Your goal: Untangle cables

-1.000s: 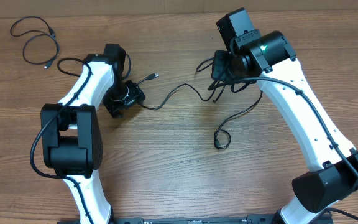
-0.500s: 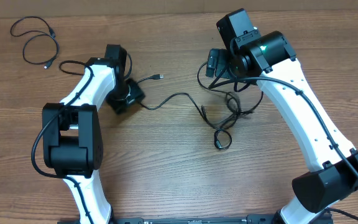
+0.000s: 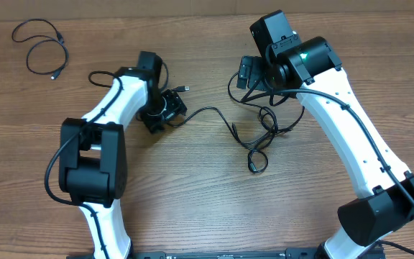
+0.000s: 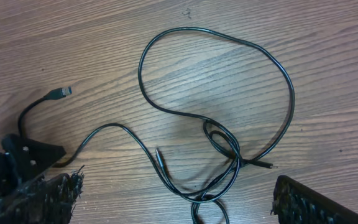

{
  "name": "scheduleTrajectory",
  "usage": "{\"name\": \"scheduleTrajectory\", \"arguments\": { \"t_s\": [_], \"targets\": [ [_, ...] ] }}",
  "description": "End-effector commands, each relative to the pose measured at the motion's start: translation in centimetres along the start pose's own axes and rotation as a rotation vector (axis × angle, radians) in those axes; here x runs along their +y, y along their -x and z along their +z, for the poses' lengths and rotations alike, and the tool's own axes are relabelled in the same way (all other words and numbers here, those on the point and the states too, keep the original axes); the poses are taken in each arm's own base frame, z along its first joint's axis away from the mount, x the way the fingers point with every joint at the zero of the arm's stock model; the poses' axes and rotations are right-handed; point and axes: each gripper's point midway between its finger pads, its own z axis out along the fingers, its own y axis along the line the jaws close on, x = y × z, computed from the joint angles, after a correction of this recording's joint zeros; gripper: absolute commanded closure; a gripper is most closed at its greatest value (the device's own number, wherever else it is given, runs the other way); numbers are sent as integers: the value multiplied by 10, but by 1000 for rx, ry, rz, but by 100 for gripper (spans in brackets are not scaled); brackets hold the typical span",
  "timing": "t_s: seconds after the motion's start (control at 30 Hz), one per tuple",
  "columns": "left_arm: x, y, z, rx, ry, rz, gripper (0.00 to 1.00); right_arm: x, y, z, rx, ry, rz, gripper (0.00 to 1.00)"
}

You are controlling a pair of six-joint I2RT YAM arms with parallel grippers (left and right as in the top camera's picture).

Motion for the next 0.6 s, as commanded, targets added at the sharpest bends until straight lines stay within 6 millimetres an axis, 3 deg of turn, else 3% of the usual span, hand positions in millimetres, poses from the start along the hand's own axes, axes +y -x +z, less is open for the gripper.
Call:
{"name": "scheduleTrajectory", "arguments": {
  "t_s": [0.0, 0.1, 0.27, 0.57],
  "targets": [
    [15, 5, 11, -74, 121, -109, 25, -1, -1, 0, 2, -2, -1, 0],
    [20, 13, 10, -125, 150, -141, 27, -1, -1, 0, 2, -2, -1, 0],
    [24, 22, 10, -169, 175, -139, 41, -1, 0, 0, 1, -1, -1, 0],
    [30, 21, 18, -153, 199, -145, 44, -2, -1, 0, 2, -2, -1, 0]
  ]
}}
